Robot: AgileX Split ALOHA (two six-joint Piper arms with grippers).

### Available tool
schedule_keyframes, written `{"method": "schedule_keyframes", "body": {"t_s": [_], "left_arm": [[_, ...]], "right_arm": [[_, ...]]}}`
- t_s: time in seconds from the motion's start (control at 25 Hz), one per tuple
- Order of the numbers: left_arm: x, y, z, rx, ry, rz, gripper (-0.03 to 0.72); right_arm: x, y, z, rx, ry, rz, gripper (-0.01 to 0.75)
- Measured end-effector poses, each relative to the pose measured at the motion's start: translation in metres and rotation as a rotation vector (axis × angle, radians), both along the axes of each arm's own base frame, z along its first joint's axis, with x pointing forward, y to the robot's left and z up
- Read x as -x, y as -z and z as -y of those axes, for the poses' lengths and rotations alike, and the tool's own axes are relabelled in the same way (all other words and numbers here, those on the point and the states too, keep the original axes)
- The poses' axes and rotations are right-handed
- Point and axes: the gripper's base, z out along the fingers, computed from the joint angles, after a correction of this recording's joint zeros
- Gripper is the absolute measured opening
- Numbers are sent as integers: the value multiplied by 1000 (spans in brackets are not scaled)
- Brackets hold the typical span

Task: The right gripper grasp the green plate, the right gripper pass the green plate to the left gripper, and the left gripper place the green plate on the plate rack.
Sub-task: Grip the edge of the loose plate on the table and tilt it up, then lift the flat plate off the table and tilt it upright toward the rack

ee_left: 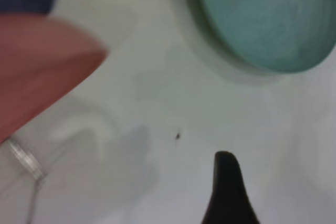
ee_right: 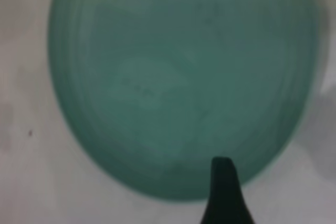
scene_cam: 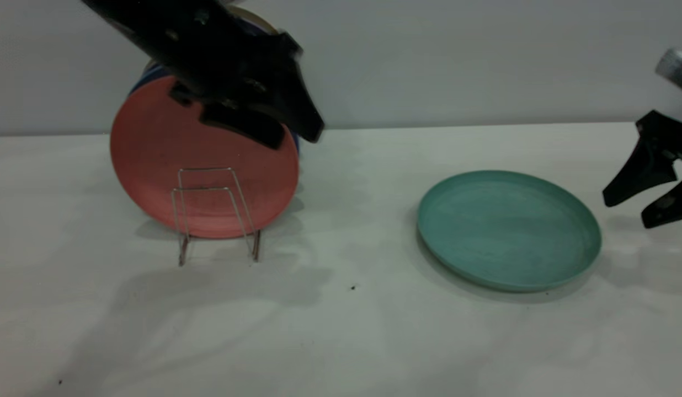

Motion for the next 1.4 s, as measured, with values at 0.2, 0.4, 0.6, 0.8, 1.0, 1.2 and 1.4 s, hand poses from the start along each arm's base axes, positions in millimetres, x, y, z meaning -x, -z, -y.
{"method": "schedule_keyframes", "body": {"t_s": [0.2, 0.4, 0.6, 0.8, 1.0, 1.2, 1.4], "left_arm": [[-1, 13, 14, -6, -1, 8, 537], [-2, 13, 14, -6, -7, 17, 537], [-4, 14, 14, -5, -23, 27, 537], [-5, 16, 15, 12, -44, 18, 537], [-6, 15, 16, 26, -69, 26, 537], [-2, 15, 28, 33, -56, 39, 537], [-5, 13, 36, 46, -111, 100, 537]], "right_arm": [[-15, 31, 2, -44, -17, -24, 552], [-23, 53, 0, -90, 2, -31, 519], [-27, 67, -16, -118, -20, -24, 395], [-33, 72, -18, -100, 15, -10, 148], [-43, 66, -19, -115, -33, 39, 16], [-51, 44, -27, -217, -136, 87, 16], [-51, 18, -32, -279, -222, 135, 16]]}}
